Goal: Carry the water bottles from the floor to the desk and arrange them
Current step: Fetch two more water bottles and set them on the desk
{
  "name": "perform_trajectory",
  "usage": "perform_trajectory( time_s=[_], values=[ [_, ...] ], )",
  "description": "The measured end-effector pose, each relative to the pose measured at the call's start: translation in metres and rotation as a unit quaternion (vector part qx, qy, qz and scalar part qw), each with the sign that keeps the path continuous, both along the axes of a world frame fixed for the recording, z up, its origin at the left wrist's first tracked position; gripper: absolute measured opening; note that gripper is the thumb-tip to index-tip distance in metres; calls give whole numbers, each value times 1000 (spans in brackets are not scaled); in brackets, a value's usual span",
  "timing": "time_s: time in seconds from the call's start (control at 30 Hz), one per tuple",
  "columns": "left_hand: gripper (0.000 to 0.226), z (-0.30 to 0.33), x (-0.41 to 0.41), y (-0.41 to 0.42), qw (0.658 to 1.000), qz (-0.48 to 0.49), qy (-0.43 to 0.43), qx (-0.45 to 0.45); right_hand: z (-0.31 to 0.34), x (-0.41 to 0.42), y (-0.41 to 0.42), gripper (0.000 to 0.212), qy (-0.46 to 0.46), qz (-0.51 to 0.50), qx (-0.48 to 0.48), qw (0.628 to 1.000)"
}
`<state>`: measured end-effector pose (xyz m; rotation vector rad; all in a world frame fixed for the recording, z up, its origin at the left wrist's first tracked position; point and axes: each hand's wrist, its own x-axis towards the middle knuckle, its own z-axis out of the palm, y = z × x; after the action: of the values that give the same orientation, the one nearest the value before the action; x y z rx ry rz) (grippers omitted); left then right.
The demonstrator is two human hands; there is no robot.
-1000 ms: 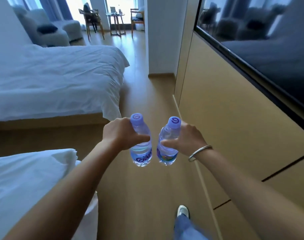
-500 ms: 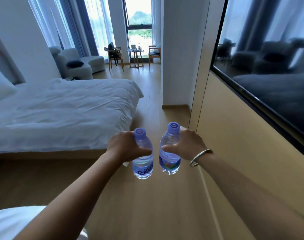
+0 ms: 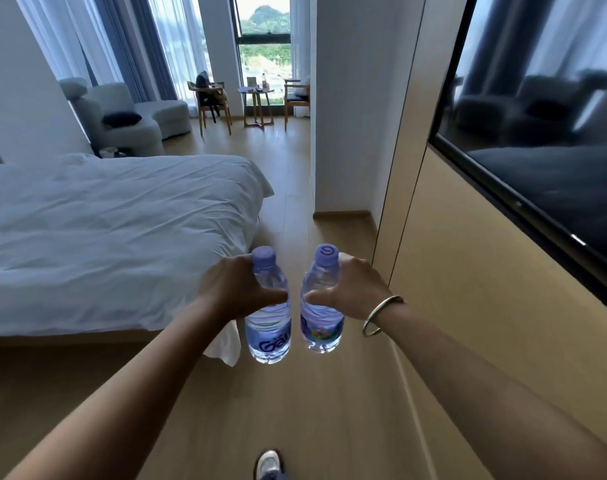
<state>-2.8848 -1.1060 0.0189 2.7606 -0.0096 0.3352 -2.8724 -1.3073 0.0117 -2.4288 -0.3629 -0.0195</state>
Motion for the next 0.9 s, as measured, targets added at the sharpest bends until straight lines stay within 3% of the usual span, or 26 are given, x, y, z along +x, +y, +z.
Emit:
perform_trajectory(
  time_s=[0.1,0.5,0.9],
  values=[
    [28,-13,53,9,1000,-20,20,-4,-9,52,13,45,15,-4,-14,1000],
    [35,-2,291,65,997,-56,46,37,-12,263,51,40,38,-85,9,996],
    [31,-14,479,22,992,-116,50,14,-20,448,15,35,31,-99,32,994]
  ],
)
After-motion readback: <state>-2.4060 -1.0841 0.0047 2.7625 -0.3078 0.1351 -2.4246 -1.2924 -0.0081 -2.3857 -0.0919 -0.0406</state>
